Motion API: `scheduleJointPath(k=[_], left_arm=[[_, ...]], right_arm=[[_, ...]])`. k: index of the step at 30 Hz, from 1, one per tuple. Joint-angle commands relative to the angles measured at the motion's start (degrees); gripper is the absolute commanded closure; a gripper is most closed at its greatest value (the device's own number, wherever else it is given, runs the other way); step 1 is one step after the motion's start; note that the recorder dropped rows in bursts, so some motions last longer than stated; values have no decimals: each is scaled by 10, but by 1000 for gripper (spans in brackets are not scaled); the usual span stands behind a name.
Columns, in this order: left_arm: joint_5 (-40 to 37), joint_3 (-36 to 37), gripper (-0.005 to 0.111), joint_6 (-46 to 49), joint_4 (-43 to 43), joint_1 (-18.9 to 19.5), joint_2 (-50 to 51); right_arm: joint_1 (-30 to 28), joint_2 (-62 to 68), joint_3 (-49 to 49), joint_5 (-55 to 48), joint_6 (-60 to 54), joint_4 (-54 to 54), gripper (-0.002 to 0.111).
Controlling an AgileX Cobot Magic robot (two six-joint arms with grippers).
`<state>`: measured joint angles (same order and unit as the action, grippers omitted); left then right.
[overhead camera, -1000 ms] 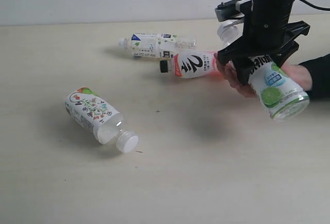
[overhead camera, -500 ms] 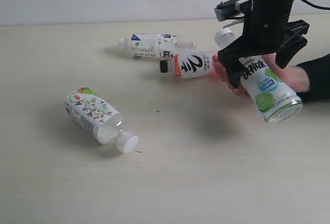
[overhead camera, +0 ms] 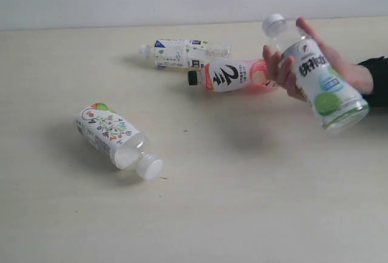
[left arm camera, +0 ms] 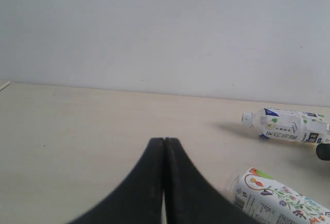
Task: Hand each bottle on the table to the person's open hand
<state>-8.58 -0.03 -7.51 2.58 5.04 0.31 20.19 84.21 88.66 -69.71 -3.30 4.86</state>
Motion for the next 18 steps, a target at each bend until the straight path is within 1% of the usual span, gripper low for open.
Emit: scheduleJointPath(k=[1,2,3,4,5,7,9,13,18], left_arm=[[3,0,107,3,1,-4,-3],[3,0,107,3,1,-4,-3],[3,0,107,3,1,-4,-3],[3,0,107,3,1,-4,-3],[3,0,107,3,1,-4,-3],[3,0,107,3,1,-4,-3],[3,0,107,3,1,-4,-3],[3,0,107,3,1,-4,-3],[3,0,107,3,1,-4,-3]], right_arm=[[-4,-147,-90,-3,-27,-29,107],[-4,-213,-145,31,-31,-34,108],[-4,-241,-174,54,-32,-34,108],[-4,-314,-235,101,-38,-34,108],[-4,-351,-259,118,-41,-34,108],[-4,-483,-370,191,-43,-24,108],[-4,-571,-449,224,-43,-7,108],[-4,-692,-586,263,-43,54,108],[9,-760,-633,307,-41,57,108]])
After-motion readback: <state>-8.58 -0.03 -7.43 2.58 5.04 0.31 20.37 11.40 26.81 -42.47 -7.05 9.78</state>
